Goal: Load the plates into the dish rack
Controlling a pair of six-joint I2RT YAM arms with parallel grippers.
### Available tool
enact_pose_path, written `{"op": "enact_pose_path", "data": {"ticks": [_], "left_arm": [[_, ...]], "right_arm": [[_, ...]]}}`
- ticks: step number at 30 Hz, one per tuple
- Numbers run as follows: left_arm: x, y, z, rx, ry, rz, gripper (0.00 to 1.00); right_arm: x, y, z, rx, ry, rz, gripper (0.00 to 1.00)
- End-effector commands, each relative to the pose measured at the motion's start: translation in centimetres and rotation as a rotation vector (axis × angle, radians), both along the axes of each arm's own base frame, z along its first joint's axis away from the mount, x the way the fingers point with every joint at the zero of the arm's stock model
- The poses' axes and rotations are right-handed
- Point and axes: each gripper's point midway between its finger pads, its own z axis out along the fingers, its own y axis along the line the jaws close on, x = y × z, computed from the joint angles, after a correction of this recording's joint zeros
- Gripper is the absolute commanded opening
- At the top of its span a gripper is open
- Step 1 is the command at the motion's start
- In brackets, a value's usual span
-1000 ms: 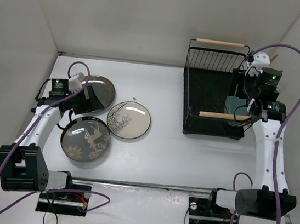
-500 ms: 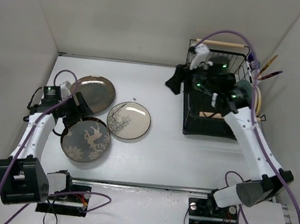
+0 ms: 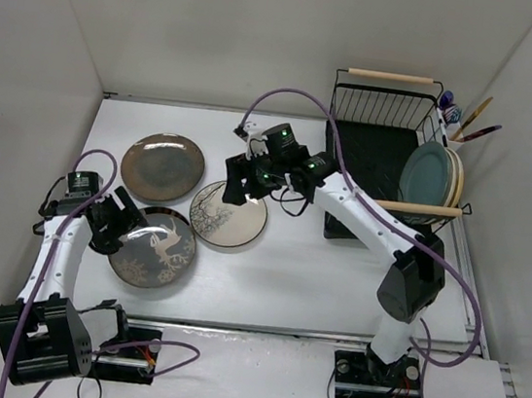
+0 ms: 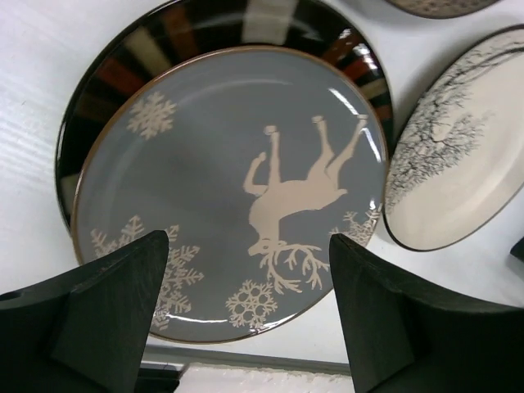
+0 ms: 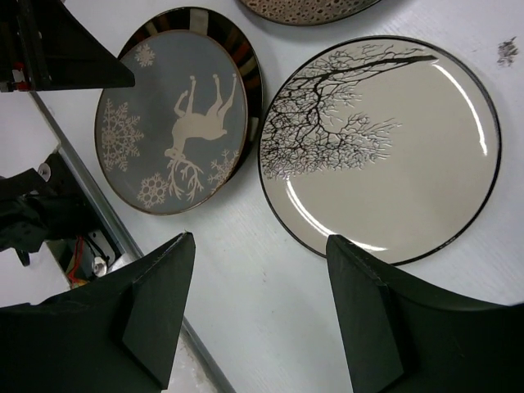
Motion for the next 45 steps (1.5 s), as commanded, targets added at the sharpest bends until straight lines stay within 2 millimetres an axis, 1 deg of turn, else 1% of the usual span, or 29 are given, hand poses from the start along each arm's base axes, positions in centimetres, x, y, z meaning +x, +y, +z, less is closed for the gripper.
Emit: {"op": "enact_pose_path", "data": {"ticks": [1, 2, 5, 8, 13, 15, 16, 19, 22, 24, 25, 26, 28, 29, 30, 31, 33, 38, 39, 40, 43, 44, 45], "left_arm": [[-0.9, 1.0, -0.2, 0.003, 0.055, 0.107, 0.75], [-1.1, 1.1, -0.4, 0.000, 0.066, 0.123, 0.75], [-1.8, 1.1, -1.0, -0.017, 0.098, 0.159, 0.76], [-2.6, 1.2, -1.7, -0.017, 0.128, 0.196, 0.76], [-4.1, 1.5, -2.9, -0.012, 0.197, 0.256, 0.76], [-4.9, 1.9, -3.0, 0.003, 0.230, 0.285, 0.76], [-5.0, 2.3, -2.8, 0.023, 0.234, 0.314, 0.76], [-5.3, 2.7, -2.2, 0.045, 0.242, 0.343, 0.76], [-5.7, 2.9, -2.6, 0.044, 0.263, 0.361, 0.76], [-5.4, 2.7, -3.2, 0.026, 0.271, 0.351, 0.76], [-5.5, 2.3, -4.0, 0.004, 0.296, 0.342, 0.76], [-5.1, 2.3, -4.3, -0.002, 0.288, 0.338, 0.76], [-5.1, 1.3, -5.7, -0.055, 0.318, 0.310, 0.76], [-4.5, 1.3, -6.1, -0.073, 0.303, 0.310, 0.76], [-4.7, 0.9, -6.6, -0.093, 0.313, 0.305, 0.75], [-4.4, 0.3, -6.8, -0.132, 0.311, 0.293, 0.75], [-3.9, -0.1, -7.1, -0.162, 0.287, 0.290, 0.74], [-2.1, -0.6, -6.4, -0.214, 0.197, 0.302, 0.73], [-1.5, -0.6, -6.1, -0.224, 0.175, 0.302, 0.72], [-1.1, -0.6, -6.0, -0.234, 0.171, 0.306, 0.72], [0.2, -0.8, -6.0, -0.274, 0.163, 0.309, 0.71], [0.9, -0.7, -5.8, -0.282, 0.146, 0.307, 0.71], [1.1, -0.8, -6.1, -0.296, 0.162, 0.307, 0.70]], "right_arm": [[0.7, 2.3, 3.3, 0.092, -0.057, -0.005, 0.62], [0.8, 2.7, 2.3, 0.079, -0.039, -0.006, 0.63], [0.7, 3.4, 1.1, 0.066, -0.011, -0.004, 0.62], [0.8, 3.5, 0.2, 0.056, 0.006, -0.001, 0.63], [0.6, 3.6, -0.6, 0.047, 0.008, 0.014, 0.63], [0.6, 3.6, -0.7, 0.044, 0.008, 0.015, 0.63], [0.6, 3.6, -0.9, 0.043, 0.006, 0.017, 0.63], [0.5, 3.6, -1.3, 0.041, 0.013, 0.022, 0.63], [0.6, 3.6, -1.5, 0.046, 0.011, 0.021, 0.63], [0.6, 3.7, -1.5, 0.049, 0.009, 0.022, 0.63], [0.6, 3.8, -1.6, 0.053, 0.010, 0.025, 0.63], [0.8, 3.7, -1.4, 0.060, 0.006, 0.023, 0.62], [0.8, 3.8, -1.5, 0.066, 0.015, 0.025, 0.63], [0.8, 3.8, -1.4, 0.069, 0.015, 0.025, 0.62], [0.9, 3.7, -1.5, 0.070, 0.017, 0.025, 0.63], [0.9, 3.6, -1.6, 0.069, 0.019, 0.021, 0.63], [1.1, 3.3, -1.6, 0.069, 0.019, 0.016, 0.63], [1.7, 2.6, -1.6, 0.071, 0.026, -0.007, 0.62], [1.7, 2.5, -1.6, 0.071, 0.026, -0.009, 0.62], [1.9, 2.4, -1.7, 0.070, 0.032, -0.016, 0.63], [2.1, 2.4, -1.3, 0.078, 0.027, -0.018, 0.63], [2.3, 2.4, -1.2, 0.080, 0.026, -0.023, 0.63], [2.4, 2.3, -1.4, 0.077, 0.026, -0.027, 0.63]]}}
